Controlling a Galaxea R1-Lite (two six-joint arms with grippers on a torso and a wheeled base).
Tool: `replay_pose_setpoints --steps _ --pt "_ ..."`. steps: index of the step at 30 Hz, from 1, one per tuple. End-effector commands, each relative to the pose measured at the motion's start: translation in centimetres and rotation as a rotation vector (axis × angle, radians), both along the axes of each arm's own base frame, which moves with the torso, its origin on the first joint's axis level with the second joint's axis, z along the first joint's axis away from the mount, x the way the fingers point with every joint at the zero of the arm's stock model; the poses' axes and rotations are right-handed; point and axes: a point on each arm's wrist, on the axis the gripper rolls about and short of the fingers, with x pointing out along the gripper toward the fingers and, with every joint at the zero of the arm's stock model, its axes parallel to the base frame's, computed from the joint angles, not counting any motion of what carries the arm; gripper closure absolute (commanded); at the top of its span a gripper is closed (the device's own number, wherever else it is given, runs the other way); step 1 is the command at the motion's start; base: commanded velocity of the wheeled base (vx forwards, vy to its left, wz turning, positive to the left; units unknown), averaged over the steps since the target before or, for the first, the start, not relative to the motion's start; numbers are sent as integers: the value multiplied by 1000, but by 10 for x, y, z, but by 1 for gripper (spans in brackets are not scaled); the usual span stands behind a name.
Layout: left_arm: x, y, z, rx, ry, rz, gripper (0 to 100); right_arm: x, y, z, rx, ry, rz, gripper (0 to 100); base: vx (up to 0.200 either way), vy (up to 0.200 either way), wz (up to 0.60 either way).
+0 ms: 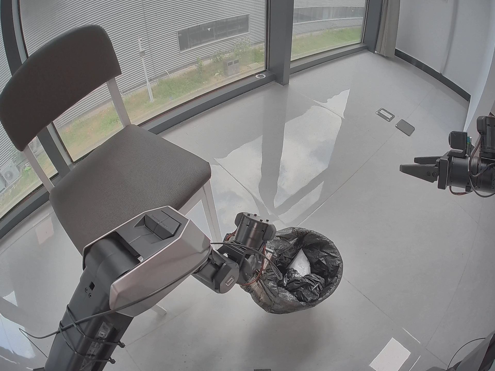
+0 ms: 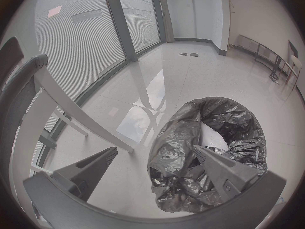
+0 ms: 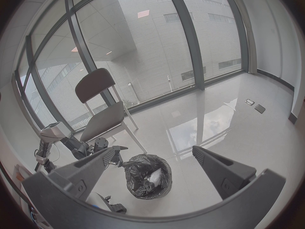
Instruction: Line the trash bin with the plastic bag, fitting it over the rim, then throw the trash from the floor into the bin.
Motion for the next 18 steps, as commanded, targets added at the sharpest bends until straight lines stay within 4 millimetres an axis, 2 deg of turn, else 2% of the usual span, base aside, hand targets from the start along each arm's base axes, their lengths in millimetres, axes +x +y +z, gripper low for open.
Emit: replay_pose_setpoints --steps 1,7,8,13,18 --pt "-2 -6 -13 9 23 -24 0 1 0 -2 0 7 1 0 0 0 0" --pt "12 -11 -21 16 46 -18 0 2 0 -3 0 11 0 0 0 0 0" --pt "15 -10 -21 17 56 -8 100 2 0 -3 0 11 0 0 0 0 0" --pt "26 -7 -24 0 78 23 100 3 0 -5 1 14 0 0 0 0 0" --pt "28 -5 -27 2 92 35 100 3 0 -4 0 12 0 0 0 0 0"
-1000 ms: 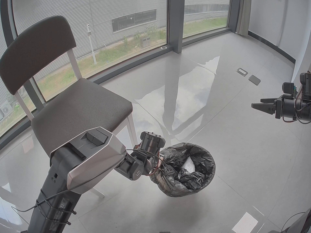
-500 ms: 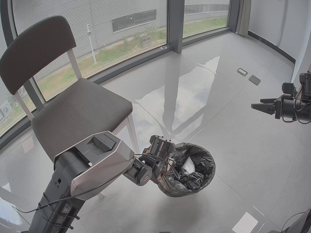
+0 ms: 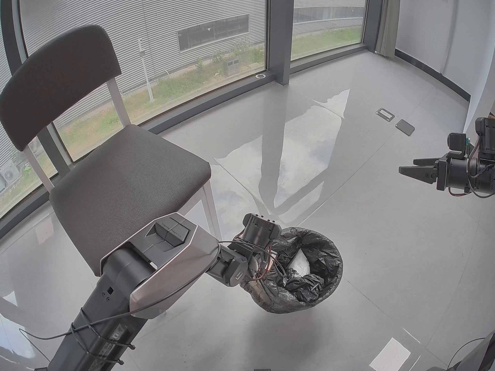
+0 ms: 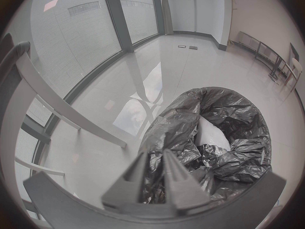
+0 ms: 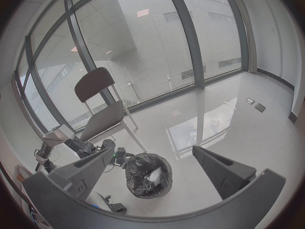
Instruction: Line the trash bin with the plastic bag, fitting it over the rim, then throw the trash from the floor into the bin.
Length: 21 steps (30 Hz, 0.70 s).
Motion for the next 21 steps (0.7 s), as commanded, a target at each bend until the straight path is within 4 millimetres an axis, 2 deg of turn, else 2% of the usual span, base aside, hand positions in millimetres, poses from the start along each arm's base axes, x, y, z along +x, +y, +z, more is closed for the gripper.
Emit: replay_pose_setpoints --steps 1,12,17,21 --pt "4 2 -9 5 8 9 100 1 0 -1 0 3 1 0 0 0 0" --pt "34 24 13 -52 -53 99 100 1 -1 -4 -15 -1 6 0 0 0 0" --pt "39 26 19 -76 -53 121 100 2 -1 -5 -23 -3 10 0 0 0 0" --pt "39 23 16 -79 -43 125 100 2 -1 -5 -24 -4 11 0 0 0 0"
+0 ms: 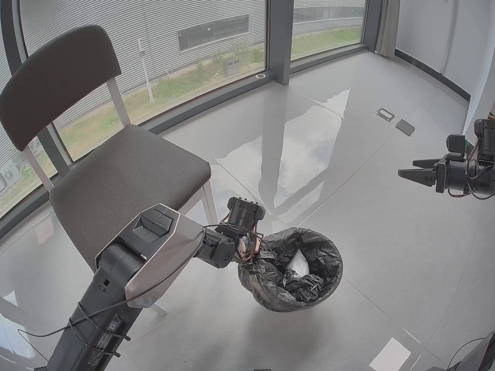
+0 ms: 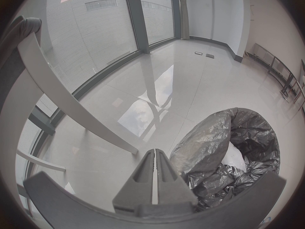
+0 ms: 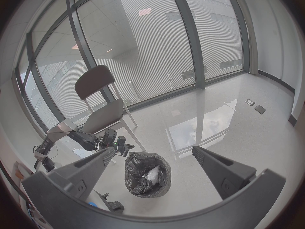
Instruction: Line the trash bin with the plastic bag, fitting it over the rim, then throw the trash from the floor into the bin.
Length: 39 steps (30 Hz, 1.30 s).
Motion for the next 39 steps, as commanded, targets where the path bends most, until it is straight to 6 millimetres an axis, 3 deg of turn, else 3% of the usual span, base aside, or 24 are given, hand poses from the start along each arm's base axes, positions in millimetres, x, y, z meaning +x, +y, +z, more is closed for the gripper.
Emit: replay_pose_setpoints --steps 1,10,11,18,20,25,26,27,31,32,34,37,38,39 --pt "0 -3 -2 -9 1 3 100 1 0 -1 0 3 2 0 0 0 0" --pt "-18 -20 19 -37 -21 1 100 0 0 -1 -3 0 1 0 0 0 0" --pt "-21 -21 22 -37 -20 -4 0 0 0 -1 -4 -1 1 0 0 0 0" --pt "-31 -20 50 -54 -42 -4 0 0 1 -2 -5 3 6 0 0 0 0" --pt "-43 -12 76 -58 -58 3 0 -3 2 -9 -3 28 4 0 0 0 0" --pt "-77 13 174 -153 -182 -5 0 -10 2 -18 -49 38 -40 0 0 0 0" --pt "-78 14 177 -156 -185 -5 0 -11 2 -18 -51 37 -43 0 0 0 0" --pt "-96 26 212 -196 -238 -6 0 -17 3 -7 -59 5 -68 0 0 0 0" --pt "-143 65 276 -284 -338 13 0 -47 9 21 -71 -94 -69 0 0 0 0" --pt "-143 65 276 -284 -338 13 0 -47 9 21 -71 -94 -69 0 0 0 0" --pt "-175 105 305 -340 -397 60 0 -78 19 34 -77 -158 -53 0 0 0 0" --pt "-206 151 325 -361 -469 128 0 -114 24 39 -97 -199 -92 0 0 0 0" --pt "-216 164 330 -366 -489 145 0 -124 25 39 -111 -209 -109 0 0 0 0" --pt "-216 164 330 -366 -489 145 0 -124 25 39 -111 -209 -109 0 0 0 0"
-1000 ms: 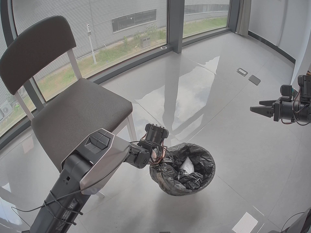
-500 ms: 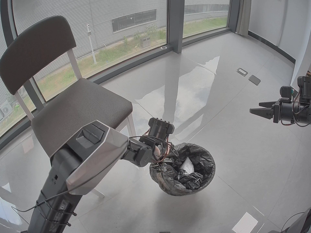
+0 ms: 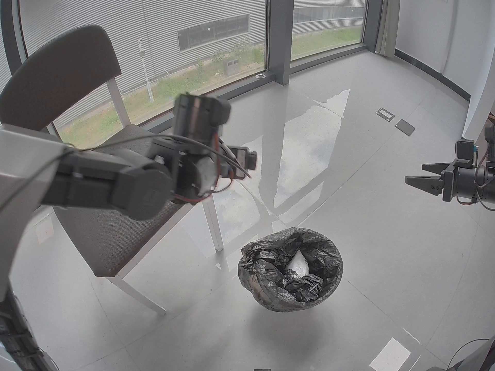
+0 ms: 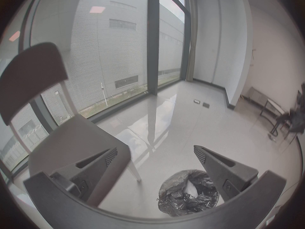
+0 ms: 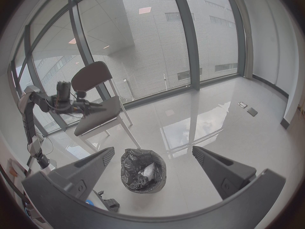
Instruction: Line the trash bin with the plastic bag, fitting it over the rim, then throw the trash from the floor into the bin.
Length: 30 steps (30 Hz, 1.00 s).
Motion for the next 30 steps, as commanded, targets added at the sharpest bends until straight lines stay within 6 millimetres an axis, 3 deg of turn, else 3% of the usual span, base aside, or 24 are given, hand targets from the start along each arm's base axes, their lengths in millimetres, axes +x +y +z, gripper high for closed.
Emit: replay_pose_setpoints --steps 1,3,4,5,9,15,20,24,30 --pt "-113 122 82 -145 -218 145 0 -104 17 27 -62 -176 -70 0 0 0 0" --pt "-136 138 82 -156 -243 158 0 -127 18 25 -68 -189 -91 0 0 0 0" --pt "-136 138 82 -156 -243 158 0 -127 18 25 -68 -189 -91 0 0 0 0" --pt "-174 165 73 -152 -272 211 0 -167 21 15 -71 -205 -116 0 0 0 0" --pt "-223 195 48 -55 -317 310 0 -214 25 2 -69 -252 -152 0 0 0 0" --pt "-303 215 1 -51 -434 401 0 -282 35 -35 -35 -301 -166 0 0 0 0" --pt "-333 217 -20 -47 -427 436 0 -311 32 -55 12 -310 -48 0 0 0 0" --pt "-345 217 -35 -79 -406 441 0 -324 32 -74 75 -279 -43 0 0 0 0" --pt "-357 214 -71 -84 -383 397 0 -317 31 -99 76 -218 -46 0 0 0 0"
